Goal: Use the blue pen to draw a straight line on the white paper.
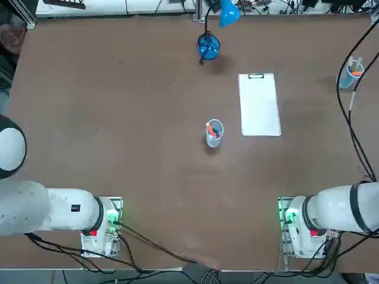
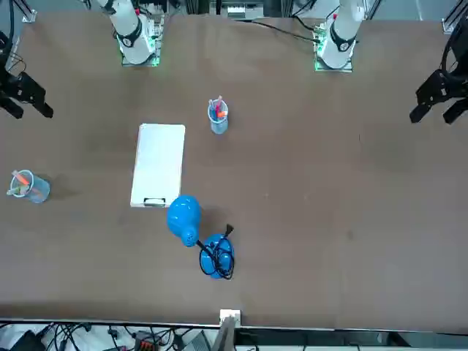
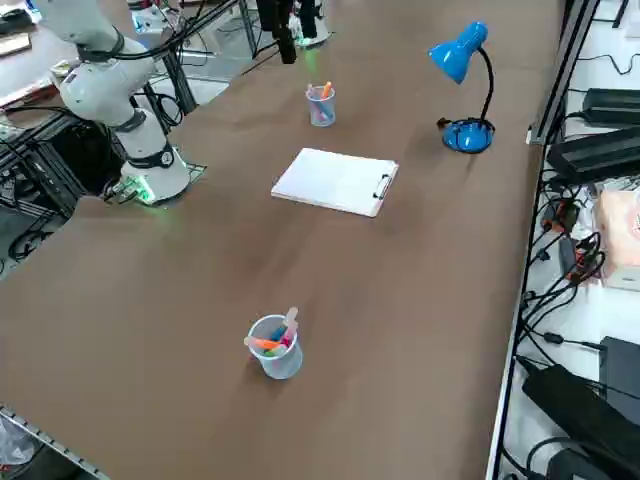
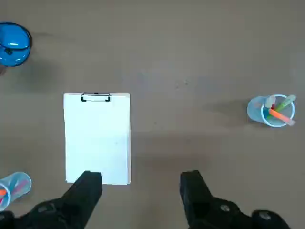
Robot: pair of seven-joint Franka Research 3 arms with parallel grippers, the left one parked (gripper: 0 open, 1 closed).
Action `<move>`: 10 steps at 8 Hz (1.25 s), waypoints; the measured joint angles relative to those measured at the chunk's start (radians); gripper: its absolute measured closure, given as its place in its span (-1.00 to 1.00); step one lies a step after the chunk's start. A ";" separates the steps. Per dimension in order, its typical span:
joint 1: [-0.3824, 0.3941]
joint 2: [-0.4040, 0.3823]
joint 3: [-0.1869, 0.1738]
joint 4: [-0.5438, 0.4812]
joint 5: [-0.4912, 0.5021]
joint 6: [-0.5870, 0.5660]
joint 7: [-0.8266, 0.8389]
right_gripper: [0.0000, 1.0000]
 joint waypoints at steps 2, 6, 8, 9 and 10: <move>0.000 0.000 0.000 0.000 0.000 -0.001 0.000 -1.00; -0.020 0.053 -0.006 -0.003 -0.025 0.013 -0.005 -1.00; -0.061 0.156 -0.012 -0.008 -0.113 0.071 -0.033 -1.00; -0.078 0.220 -0.013 -0.009 -0.164 0.093 -0.036 -1.00; -0.089 0.287 -0.013 -0.008 -0.209 0.115 -0.034 -1.00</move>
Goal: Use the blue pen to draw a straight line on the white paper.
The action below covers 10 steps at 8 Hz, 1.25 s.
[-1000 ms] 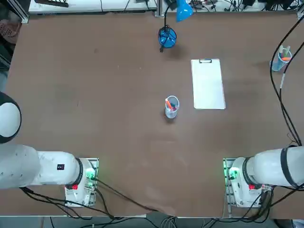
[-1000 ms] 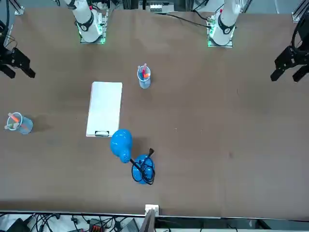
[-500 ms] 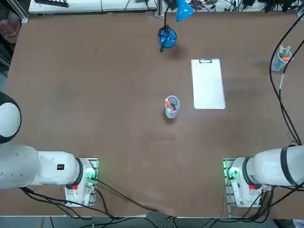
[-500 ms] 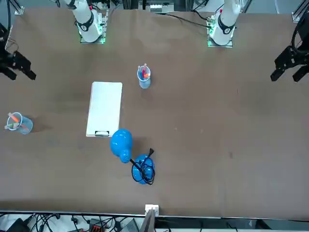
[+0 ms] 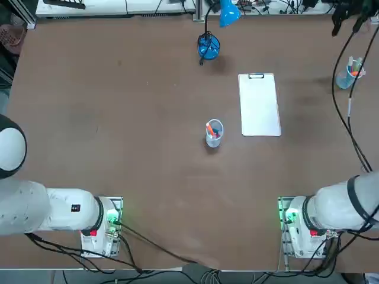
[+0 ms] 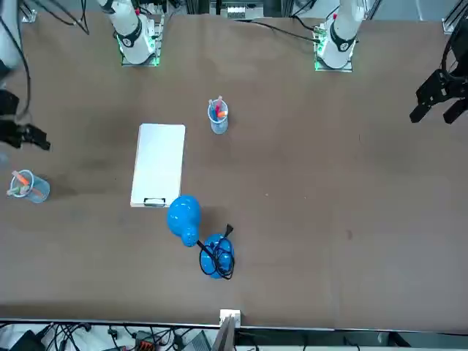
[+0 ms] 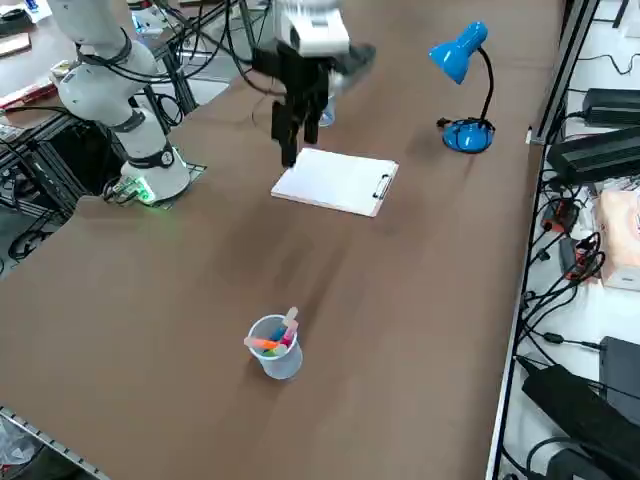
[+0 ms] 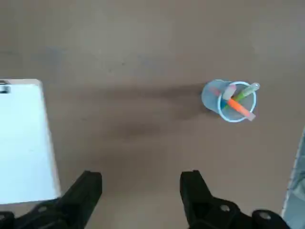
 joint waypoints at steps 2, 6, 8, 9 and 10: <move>-0.029 0.125 -0.003 0.046 -0.031 0.032 0.040 -1.00; -0.146 0.361 -0.009 0.286 -0.033 0.037 0.057 -0.90; -0.175 0.433 -0.009 0.338 -0.033 0.045 0.084 -0.87; -0.183 0.452 -0.010 0.346 -0.033 0.066 0.088 -0.84; -0.190 0.465 -0.010 0.347 -0.033 0.091 0.090 -0.83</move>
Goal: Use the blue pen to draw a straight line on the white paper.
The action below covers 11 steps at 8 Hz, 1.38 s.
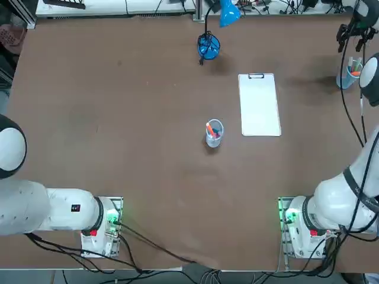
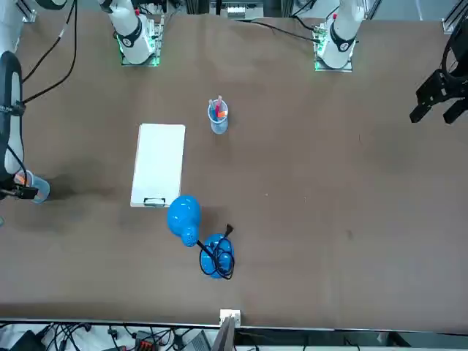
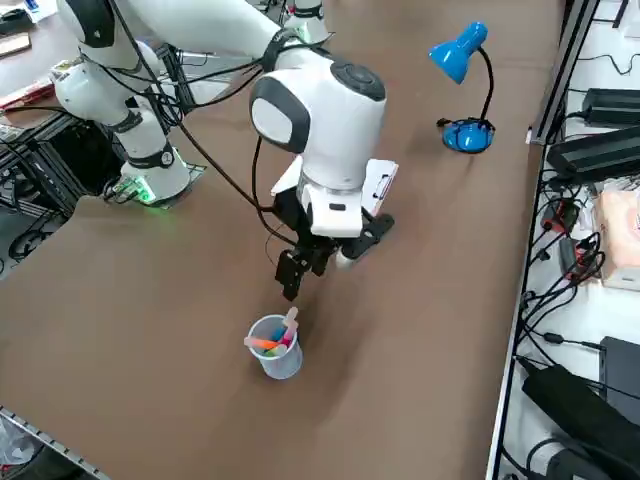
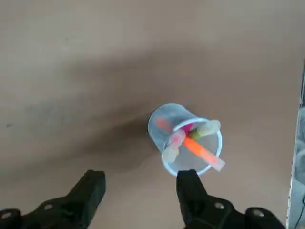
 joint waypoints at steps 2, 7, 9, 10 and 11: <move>-0.013 0.024 -0.001 0.001 0.000 0.039 0.021 -0.71; -0.048 0.055 -0.004 0.001 0.000 0.058 0.033 -0.52; -0.056 0.063 -0.006 0.001 0.000 0.058 0.033 -0.47; -0.060 0.070 -0.007 0.001 0.000 0.058 0.034 -0.44; -0.063 0.076 -0.008 0.001 0.000 0.058 0.034 -0.41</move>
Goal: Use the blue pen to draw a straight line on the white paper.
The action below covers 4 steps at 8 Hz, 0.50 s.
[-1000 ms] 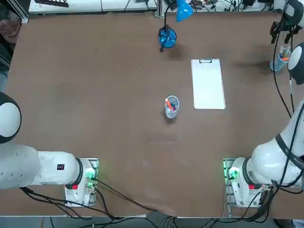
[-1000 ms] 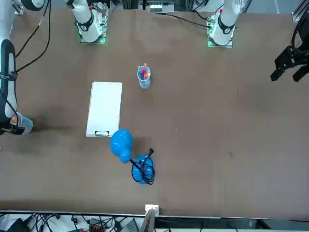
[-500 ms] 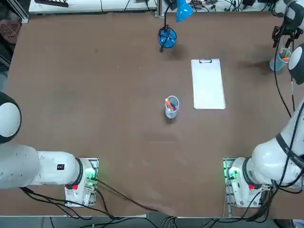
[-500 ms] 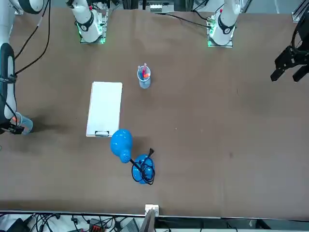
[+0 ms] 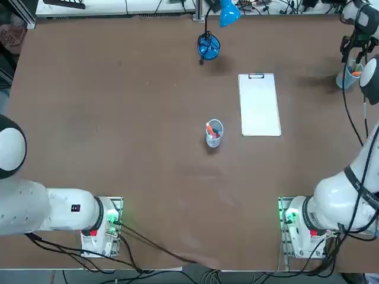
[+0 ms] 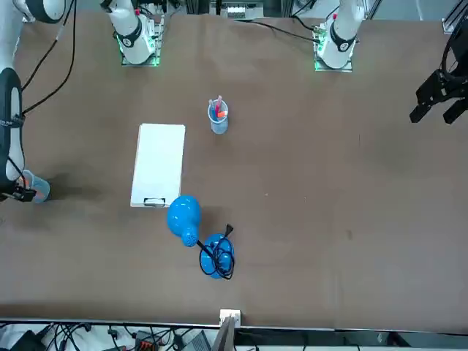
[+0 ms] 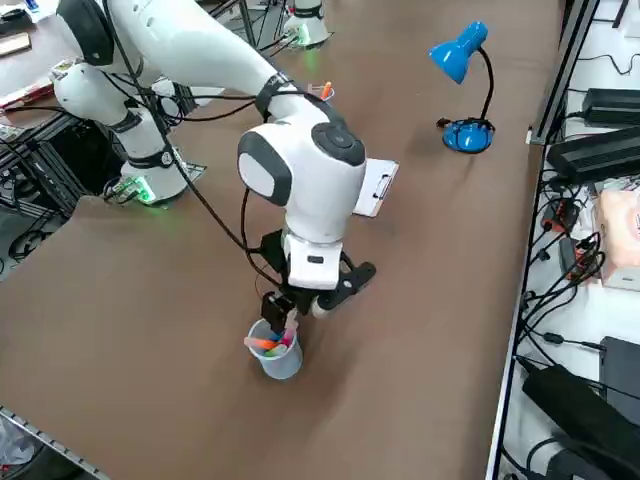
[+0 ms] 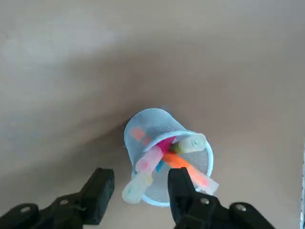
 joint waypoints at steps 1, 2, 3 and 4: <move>-0.001 0.004 0.000 0.000 -0.001 0.000 0.000 -0.37; -0.001 0.006 0.000 0.000 -0.001 0.000 0.001 -0.36; -0.002 0.006 -0.002 0.000 -0.002 0.000 0.001 -0.31; -0.002 0.007 -0.006 0.000 -0.002 0.000 0.002 -0.25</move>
